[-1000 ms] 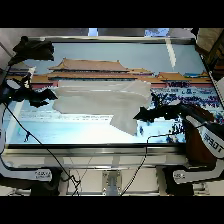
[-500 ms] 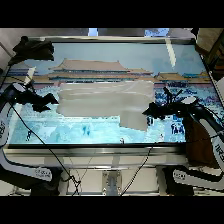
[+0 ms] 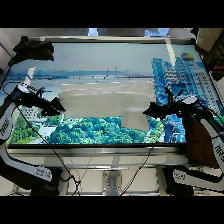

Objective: Fold the shirts.

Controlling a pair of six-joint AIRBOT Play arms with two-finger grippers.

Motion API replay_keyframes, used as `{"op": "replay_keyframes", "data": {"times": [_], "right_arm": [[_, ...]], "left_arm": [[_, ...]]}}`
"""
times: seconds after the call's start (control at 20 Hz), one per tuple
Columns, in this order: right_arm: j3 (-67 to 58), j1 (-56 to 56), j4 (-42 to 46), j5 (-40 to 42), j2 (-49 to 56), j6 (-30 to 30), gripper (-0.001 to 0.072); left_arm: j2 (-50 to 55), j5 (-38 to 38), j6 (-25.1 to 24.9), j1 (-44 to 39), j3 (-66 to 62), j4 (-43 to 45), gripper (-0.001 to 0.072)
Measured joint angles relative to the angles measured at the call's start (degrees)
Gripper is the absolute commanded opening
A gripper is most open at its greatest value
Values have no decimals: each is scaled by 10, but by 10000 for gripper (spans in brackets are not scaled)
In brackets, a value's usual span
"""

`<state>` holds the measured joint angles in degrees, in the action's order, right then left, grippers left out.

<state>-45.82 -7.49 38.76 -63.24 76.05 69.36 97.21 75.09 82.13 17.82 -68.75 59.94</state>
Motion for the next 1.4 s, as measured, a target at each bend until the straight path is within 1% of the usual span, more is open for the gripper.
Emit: {"op": "replay_keyframes", "data": {"times": [0.15,0.3,0.5,0.65,0.8,0.9,1.0,1.2,1.4], "right_arm": [[0,0,0,-9,0,1,30],[0,0,0,-29,-12,1,30],[-2,-18,12,-50,-62,8,29],[-26,-60,14,-87,-106,14,28],[-84,-96,16,-100,-131,16,27],[-124,-104,31,-74,-135,17,27],[-155,-104,56,-36,-125,17,27],[-184,-96,93,10,-50,22,27],[-192,-71,106,61,54,23,27]], "left_arm": [[-1,45,-25,0,0,-31,16],[-15,81,-53,0,0,-94,16],[-61,104,-70,0,0,-142,16],[-105,99,-74,1,-1,-169,15],[-135,51,-72,-1,-1,-205,13],[-144,3,-63,-11,-1,-211,13],[-146,-39,-51,-33,-1,-189,13],[-125,-101,-24,-92,-1,-129,13],[-71,-181,13,-137,-1,-102,13]]}}
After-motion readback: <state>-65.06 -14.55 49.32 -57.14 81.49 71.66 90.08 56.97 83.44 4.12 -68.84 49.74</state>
